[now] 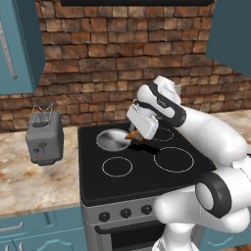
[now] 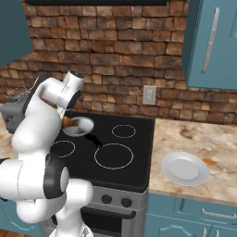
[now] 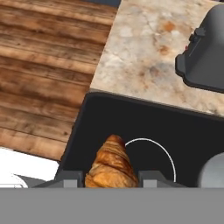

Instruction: Pick the croissant and place it on the pan. Then turn on the stove to warm the croissant.

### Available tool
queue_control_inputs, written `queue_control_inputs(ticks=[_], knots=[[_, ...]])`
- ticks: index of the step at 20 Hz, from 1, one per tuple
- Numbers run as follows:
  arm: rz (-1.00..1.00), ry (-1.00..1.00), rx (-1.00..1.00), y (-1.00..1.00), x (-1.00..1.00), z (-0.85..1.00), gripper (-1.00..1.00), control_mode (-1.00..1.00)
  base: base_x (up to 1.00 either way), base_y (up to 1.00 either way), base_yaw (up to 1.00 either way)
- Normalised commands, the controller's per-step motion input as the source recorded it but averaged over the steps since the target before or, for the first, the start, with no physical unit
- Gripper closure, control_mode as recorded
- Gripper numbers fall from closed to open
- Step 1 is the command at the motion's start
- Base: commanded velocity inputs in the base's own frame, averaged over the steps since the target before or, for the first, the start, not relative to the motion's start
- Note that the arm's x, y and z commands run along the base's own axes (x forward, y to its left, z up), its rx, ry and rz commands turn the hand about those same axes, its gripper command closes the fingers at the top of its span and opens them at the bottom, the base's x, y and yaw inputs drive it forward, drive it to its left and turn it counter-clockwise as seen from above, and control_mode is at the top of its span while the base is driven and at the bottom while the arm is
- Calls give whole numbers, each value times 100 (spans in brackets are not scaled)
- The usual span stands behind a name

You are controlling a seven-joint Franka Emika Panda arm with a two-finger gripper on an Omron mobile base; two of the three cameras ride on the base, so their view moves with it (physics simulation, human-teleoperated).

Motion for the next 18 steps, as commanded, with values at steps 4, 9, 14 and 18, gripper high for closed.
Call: queue_control_inputs(ticks=[4,9,14,18], knots=[[0,0,0,8,25,0,100,-100,0,0,0],[0,0,0,9,32,0,100,-100,0,0,0],[0,0,0,12,32,0,100,-100,0,0,0],[0,0,-1,9,29,-3,100,-100,0,0,0]])
